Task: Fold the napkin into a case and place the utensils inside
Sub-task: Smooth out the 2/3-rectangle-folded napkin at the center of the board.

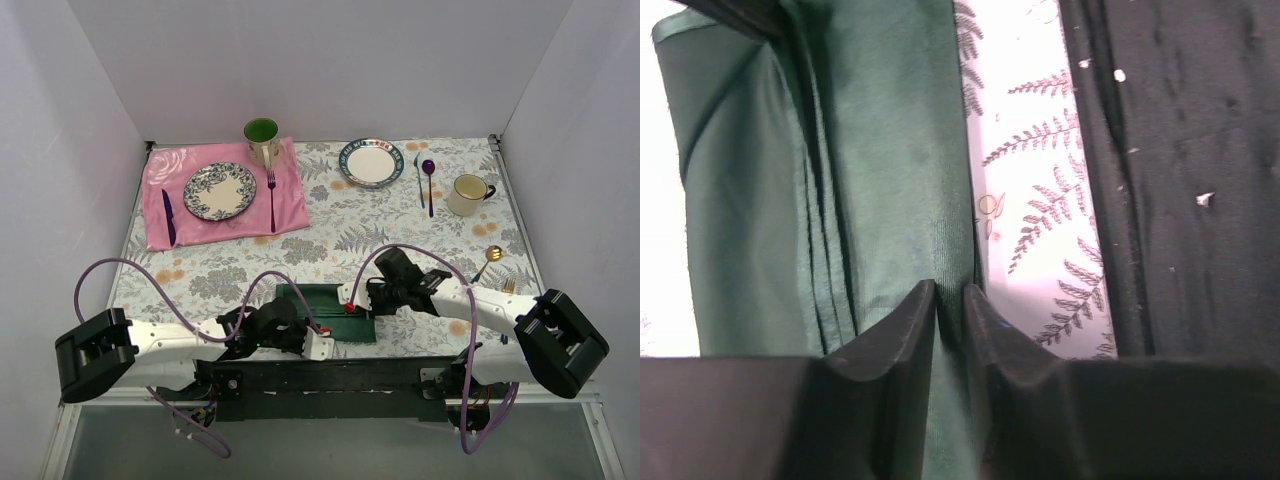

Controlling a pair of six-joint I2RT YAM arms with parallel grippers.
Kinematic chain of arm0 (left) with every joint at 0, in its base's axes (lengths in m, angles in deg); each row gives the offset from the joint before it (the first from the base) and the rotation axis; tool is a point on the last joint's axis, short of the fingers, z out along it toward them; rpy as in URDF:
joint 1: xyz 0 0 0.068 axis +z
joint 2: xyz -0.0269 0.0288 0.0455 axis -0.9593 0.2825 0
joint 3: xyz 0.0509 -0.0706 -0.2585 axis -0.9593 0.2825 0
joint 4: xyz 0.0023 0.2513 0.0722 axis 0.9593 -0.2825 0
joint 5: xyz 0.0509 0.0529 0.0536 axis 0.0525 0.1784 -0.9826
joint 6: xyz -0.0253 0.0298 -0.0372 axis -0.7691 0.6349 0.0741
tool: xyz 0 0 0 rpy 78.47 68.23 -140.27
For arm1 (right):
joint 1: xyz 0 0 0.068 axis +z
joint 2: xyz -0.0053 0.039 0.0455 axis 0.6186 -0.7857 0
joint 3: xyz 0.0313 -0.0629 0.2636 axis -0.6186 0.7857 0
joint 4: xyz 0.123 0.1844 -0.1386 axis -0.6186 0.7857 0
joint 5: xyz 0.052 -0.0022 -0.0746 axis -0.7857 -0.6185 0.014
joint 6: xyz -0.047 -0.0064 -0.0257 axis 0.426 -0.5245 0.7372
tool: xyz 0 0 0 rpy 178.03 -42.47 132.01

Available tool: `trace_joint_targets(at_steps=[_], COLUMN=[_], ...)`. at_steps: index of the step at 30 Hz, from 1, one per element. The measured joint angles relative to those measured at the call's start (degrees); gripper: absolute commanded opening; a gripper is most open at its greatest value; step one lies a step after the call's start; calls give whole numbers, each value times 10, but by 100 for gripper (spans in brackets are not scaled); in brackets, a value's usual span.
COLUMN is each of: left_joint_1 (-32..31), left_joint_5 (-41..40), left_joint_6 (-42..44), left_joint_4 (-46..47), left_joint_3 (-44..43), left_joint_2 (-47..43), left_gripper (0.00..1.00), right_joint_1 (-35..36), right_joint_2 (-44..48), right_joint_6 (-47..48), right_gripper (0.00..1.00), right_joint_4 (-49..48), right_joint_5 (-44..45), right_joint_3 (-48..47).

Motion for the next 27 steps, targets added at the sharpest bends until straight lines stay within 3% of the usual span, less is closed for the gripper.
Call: trace_joint_targets(at_steps=[4, 15, 17, 22, 27], left_joint_1=[0, 0, 2, 15, 17], left_joint_5=[-10, 8, 14, 27, 30], left_joint_6=[-5, -50, -56, -68, -71], left_joint_4=[-1, -50, -60, -76, -85], left_joint_3=[0, -23, -29, -37, -36], left_joint_2=[-11, -66, -66, -65, -72], left_gripper=[0, 1, 5, 40, 44], right_joint_1=[0, 0, 0, 0, 0], right_joint_2=[2, 12, 12, 15, 15], right_joint_6=[6, 26, 31, 36, 38], right_gripper=[1, 1, 1, 1, 1], right_joint_4=[-7, -16, -16, -16, -16], right_joint_5=[-3, -11, -13, -15, -17], right_joint_3=[4, 16, 16, 19, 19])
